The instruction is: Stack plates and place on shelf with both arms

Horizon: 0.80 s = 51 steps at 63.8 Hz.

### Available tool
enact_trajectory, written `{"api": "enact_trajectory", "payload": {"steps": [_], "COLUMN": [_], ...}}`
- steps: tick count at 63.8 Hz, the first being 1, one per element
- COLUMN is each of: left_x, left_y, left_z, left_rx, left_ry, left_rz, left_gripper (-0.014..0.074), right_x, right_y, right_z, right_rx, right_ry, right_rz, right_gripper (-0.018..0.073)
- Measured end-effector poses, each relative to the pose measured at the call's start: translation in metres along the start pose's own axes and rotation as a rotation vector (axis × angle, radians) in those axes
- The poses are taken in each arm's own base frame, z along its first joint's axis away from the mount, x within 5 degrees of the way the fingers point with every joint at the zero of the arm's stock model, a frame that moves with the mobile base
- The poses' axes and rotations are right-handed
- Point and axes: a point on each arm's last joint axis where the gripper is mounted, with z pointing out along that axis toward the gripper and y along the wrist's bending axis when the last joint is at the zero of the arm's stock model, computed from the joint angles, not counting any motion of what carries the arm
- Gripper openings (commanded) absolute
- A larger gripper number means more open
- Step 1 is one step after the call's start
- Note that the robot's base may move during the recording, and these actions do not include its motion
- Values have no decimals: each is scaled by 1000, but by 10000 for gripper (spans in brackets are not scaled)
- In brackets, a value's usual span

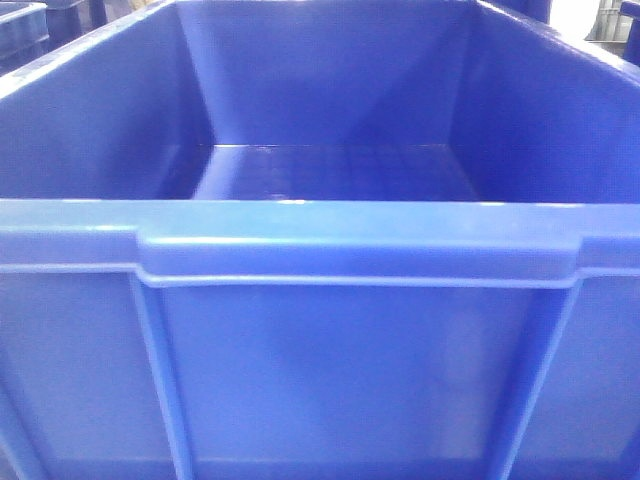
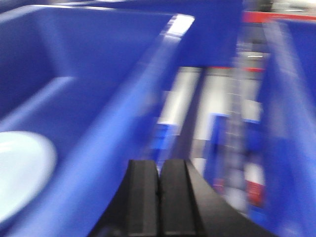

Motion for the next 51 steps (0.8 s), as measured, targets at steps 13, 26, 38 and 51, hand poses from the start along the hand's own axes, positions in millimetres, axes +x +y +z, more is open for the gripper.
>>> {"api": "enact_trajectory", "payload": {"steps": [13,26,38,51], "left_x": [0,0,0,0], "left_y": [0,0,0,0], "left_z": [0,0,0,0], "left_rx": [0,0,0,0], "left_ry": [0,0,0,0], "left_rz": [0,0,0,0], "left_gripper": [84,84,84,84], "right_x": [31,31,31,30], "right_y": [-11,-13,-13,-13], "right_z": [4,4,4,4], "right_rx": [160,194,194,195], "right_ry": [-49,-80,-82,-88], "right_rz": [35,46,46,47], "right_gripper": [50,50,50,50]}}
